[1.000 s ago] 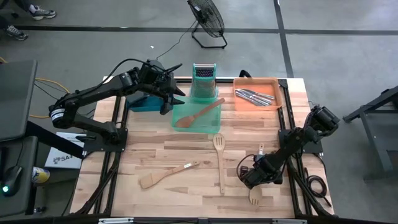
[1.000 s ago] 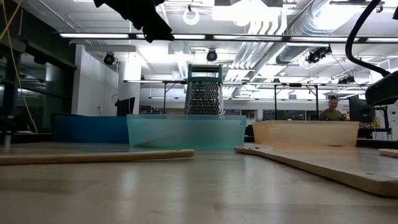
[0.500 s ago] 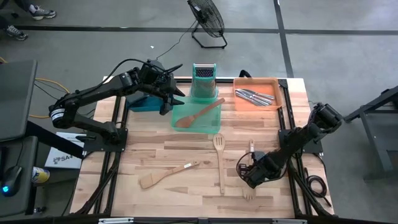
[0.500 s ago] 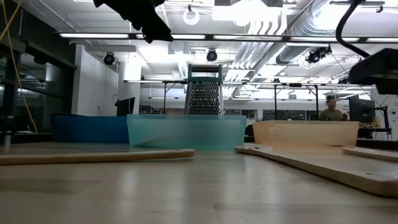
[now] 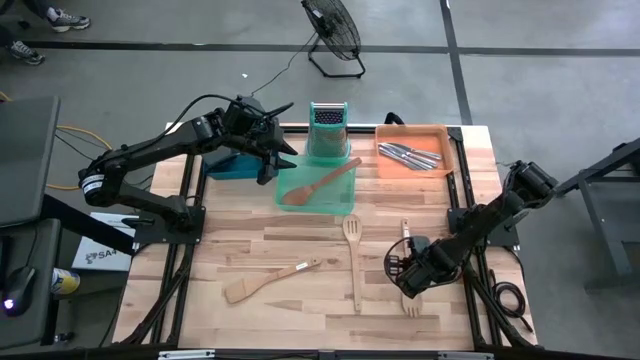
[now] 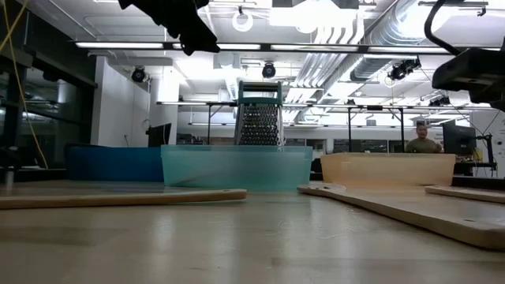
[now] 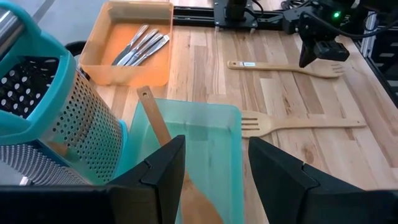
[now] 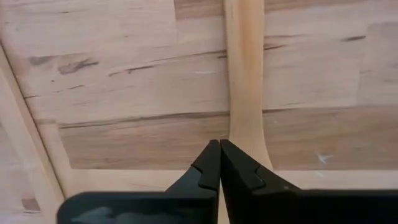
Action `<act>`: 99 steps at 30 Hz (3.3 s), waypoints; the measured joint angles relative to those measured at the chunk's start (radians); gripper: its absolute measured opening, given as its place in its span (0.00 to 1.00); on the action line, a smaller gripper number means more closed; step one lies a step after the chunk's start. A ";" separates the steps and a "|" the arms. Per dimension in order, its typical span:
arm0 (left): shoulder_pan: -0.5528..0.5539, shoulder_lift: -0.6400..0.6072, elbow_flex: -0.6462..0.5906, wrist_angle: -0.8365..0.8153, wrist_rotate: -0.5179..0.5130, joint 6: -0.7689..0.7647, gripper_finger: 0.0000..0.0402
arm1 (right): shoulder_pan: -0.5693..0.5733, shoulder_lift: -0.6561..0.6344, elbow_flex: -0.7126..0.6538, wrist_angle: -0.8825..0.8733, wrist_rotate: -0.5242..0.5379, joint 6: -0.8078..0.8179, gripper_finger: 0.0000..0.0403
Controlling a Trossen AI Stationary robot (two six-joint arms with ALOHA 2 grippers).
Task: Pick & Place Kitchen Items
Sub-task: Put the wooden spoon into the green bin
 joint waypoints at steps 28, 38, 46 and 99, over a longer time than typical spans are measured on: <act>0.000 0.000 0.000 -0.024 -0.001 0.002 0.43 | -0.131 0.080 0.003 -0.059 -0.127 -0.186 0.46; 0.000 0.000 0.000 -0.027 -0.001 0.007 0.43 | -0.139 0.152 0.007 -0.024 -0.171 -0.261 0.38; 0.000 0.000 0.000 -0.030 -0.001 0.007 0.43 | -0.138 0.143 -0.039 0.036 -0.186 -0.233 0.25; -0.008 0.042 0.000 0.285 0.008 -0.247 0.43 | -0.334 -0.378 -0.056 0.197 0.629 -1.077 0.16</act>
